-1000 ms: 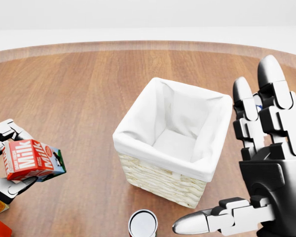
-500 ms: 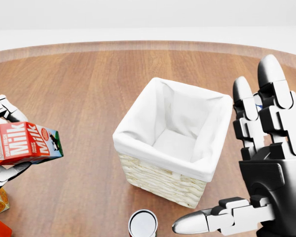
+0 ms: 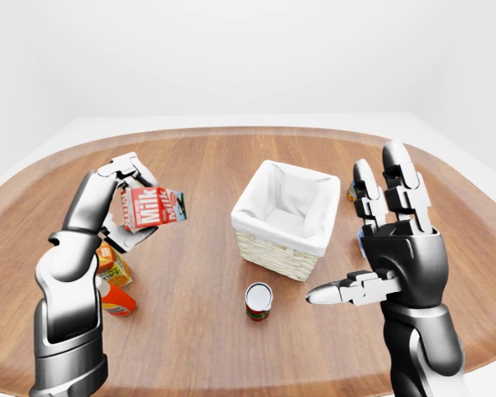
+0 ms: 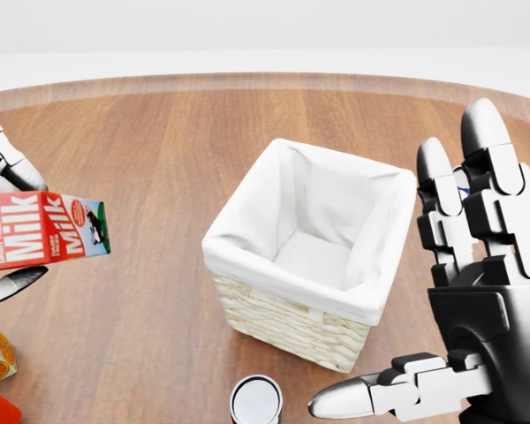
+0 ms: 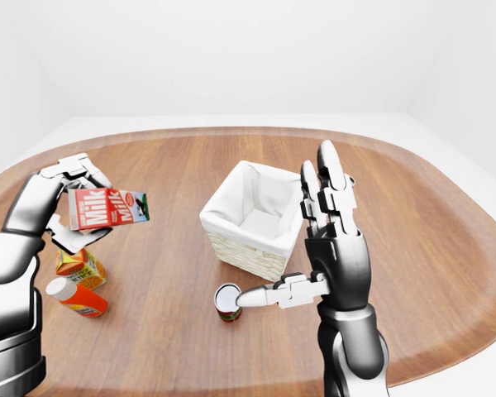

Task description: Pick the milk and place it in the basket.

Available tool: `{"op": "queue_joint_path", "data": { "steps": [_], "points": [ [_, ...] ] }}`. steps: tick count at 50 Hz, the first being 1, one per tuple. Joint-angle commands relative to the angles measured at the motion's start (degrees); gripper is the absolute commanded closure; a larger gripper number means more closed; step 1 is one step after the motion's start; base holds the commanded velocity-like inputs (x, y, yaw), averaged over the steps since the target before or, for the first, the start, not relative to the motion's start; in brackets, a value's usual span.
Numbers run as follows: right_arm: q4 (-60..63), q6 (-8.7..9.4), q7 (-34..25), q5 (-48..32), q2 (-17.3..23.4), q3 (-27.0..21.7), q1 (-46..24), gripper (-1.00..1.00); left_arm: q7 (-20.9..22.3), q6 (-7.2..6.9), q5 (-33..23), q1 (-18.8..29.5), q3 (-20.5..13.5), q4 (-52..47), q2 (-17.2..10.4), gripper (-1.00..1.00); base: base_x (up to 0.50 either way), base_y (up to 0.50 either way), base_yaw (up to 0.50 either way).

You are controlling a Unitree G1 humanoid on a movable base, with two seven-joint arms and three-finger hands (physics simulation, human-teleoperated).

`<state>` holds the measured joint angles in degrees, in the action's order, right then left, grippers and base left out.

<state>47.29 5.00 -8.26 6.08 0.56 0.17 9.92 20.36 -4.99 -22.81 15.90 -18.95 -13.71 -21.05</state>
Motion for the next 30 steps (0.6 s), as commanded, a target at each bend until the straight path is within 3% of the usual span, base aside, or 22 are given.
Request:
{"op": "queue_joint_path", "data": {
  "steps": [1, 7, 30],
  "points": [
    [-0.1, 0.00, 0.0, -0.1, 0.0, 0.1, 0.1, -1.00, 0.2, -0.01, 2.5, 1.5, -0.6, -6.2, -0.3, 1.00, 0.00, 0.00, 0.00],
    [-0.3, 0.00, -0.1, -0.1, 0.0, 0.1, 0.2, -1.00, 2.3, -0.01, 1.7, 3.7, 0.1, -10.4, -0.9, 1.00, 0.00, 0.00, 0.00],
    [0.7, 0.00, 0.0, 0.4, 0.0, -0.4, 0.1, -1.00, 7.4, -0.01, -4.2, 16.4, 6.8, -10.8, -0.7, 1.00, 0.00, 0.00, 0.00]
  ]
}}
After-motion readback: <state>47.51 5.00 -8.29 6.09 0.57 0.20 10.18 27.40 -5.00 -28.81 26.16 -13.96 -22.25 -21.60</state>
